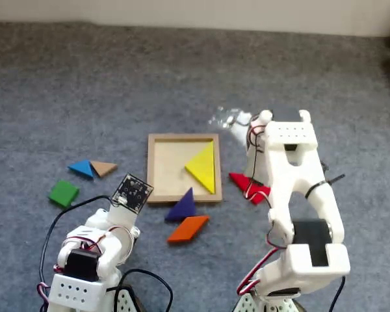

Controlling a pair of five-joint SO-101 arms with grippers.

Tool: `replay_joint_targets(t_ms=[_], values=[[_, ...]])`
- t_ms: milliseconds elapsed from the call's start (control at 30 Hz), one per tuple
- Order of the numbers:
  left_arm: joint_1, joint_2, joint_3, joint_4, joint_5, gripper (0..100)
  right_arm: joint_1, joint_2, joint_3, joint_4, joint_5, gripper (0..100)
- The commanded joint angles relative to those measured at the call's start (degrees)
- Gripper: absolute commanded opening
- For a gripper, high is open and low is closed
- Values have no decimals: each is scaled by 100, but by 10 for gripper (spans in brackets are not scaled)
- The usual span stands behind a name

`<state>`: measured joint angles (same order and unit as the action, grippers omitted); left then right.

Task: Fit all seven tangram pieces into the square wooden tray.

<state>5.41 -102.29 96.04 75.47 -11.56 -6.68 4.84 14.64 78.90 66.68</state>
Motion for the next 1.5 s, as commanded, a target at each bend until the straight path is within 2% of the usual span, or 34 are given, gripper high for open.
replay_joint_targets(t_ms=[0, 400, 767, 1467], values=[[-40, -119, 110, 35, 35, 6, 189, 92, -4, 48, 651, 390], [-40, -119, 110, 35, 35, 6, 180, 813, 31, 48, 1424, 390], [-40, -119, 110, 35, 35, 6, 180, 1358, 13, 4, 1424, 390], [-40, -119, 110, 35, 35, 6, 101, 1429, 22, 382, 1433, 393]])
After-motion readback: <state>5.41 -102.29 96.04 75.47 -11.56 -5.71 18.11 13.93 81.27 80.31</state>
